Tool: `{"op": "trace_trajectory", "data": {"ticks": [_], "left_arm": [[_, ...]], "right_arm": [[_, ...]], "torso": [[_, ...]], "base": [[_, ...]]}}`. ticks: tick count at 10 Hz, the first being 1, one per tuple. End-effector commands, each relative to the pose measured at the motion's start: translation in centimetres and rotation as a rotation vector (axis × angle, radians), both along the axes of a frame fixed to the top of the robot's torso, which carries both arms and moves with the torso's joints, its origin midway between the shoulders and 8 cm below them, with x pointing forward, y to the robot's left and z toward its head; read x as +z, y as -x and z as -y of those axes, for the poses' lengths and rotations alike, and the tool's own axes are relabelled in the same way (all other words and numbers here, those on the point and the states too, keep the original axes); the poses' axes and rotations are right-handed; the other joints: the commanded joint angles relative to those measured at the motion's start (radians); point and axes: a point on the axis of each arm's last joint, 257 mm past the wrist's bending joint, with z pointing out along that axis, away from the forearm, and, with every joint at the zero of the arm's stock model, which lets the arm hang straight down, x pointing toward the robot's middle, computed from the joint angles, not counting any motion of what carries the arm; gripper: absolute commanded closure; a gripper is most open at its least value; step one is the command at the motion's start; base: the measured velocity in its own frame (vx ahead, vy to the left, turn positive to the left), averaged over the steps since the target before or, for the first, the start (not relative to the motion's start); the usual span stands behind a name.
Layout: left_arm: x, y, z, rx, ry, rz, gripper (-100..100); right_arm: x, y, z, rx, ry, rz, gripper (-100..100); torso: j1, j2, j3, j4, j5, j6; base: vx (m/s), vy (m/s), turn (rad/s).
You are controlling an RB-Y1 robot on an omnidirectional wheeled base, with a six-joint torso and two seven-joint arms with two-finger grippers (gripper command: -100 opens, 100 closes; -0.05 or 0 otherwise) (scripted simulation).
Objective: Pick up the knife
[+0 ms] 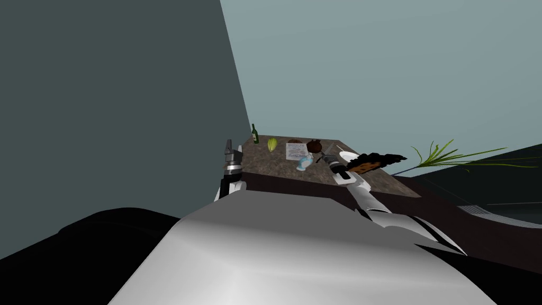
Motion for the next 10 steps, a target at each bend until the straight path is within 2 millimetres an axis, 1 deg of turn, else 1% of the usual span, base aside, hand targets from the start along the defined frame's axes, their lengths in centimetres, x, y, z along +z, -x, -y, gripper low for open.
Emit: {"op": "trace_trajectory", "data": {"ticks": [1,2,3,4,5,6,7,8,9,10], "left_arm": [[0.0,0.0,0.0,0.000,0.000,0.000,0],[0.0,0.0,0.0,0.000,0.000,0.000,0],[0.0,0.0,0.0,0.000,0.000,0.000,0],[0.0,0.0,0.0,0.000,0.000,0.000,0],[0.0,0.0,0.0,0.000,0.000,0.000,0],[0.0,0.0,0.0,0.000,0.000,0.000,0],[0.0,0.0,0.0,0.000,0.000,0.000,0],[0.0,0.0,0.0,0.000,0.000,0.000,0],[0.0,0.0,0.0,0.000,0.000,0.000,0],[0.0,0.0,0.0,0.000,0.000,0.000,0]], "right_arm": [[0.0,0.0,0.0,0.000,0.000,0.000,0],[-0.7,0.6,-0.3,-0.012,-0.009,-0.008,100],[-2.1,1.5,0.0,-0.043,-0.022,-0.031,100],[-1.2,1.2,-0.7,-0.028,-0.017,-0.014,100],[-2.7,2.4,-0.2,-0.062,-0.026,-0.039,100],[-1.4,1.9,-1.0,-0.043,-0.022,-0.013,100],[-2.8,3.1,-0.4,-0.082,-0.030,-0.038,100],[-1.8,2.8,-1.0,-0.067,-0.026,-0.017,100],[-3.0,4.0,-0.3,-0.108,-0.031,-0.040,100],[-2.1,3.7,-0.8,-0.097,-0.028,-0.022,100]], "torso": [[0.000,0.000,0.000,0.000,0.000,0.000],[0.000,0.000,0.000,0.000,0.000,0.000],[-0.002,0.000,0.000,-0.001,-0.001,-0.003],[-0.004,0.000,-0.002,-0.004,-0.005,-0.007],[-0.004,-0.002,-0.003,-0.005,-0.006,-0.006],[-0.005,-0.002,-0.005,-0.007,-0.009,-0.006],[-0.004,-0.004,-0.006,-0.008,-0.009,-0.005],[-0.004,-0.004,-0.007,-0.010,-0.012,-0.007],[-0.004,-0.005,-0.008,-0.011,-0.013,-0.006],[-0.005,-0.006,-0.009,-0.012,-0.014,-0.007]], "base": [[0.000,0.000,0.000],[-0.019,-0.053,0.150],[-0.055,-0.109,0.314],[-0.056,-0.095,0.152],[-0.047,-0.086,0.187],[-0.032,-0.063,0.083],[-0.036,-0.068,0.199],[-0.029,-0.060,0.085],[-0.036,-0.061,0.150],[-0.034,-0.051,0.109]]}}
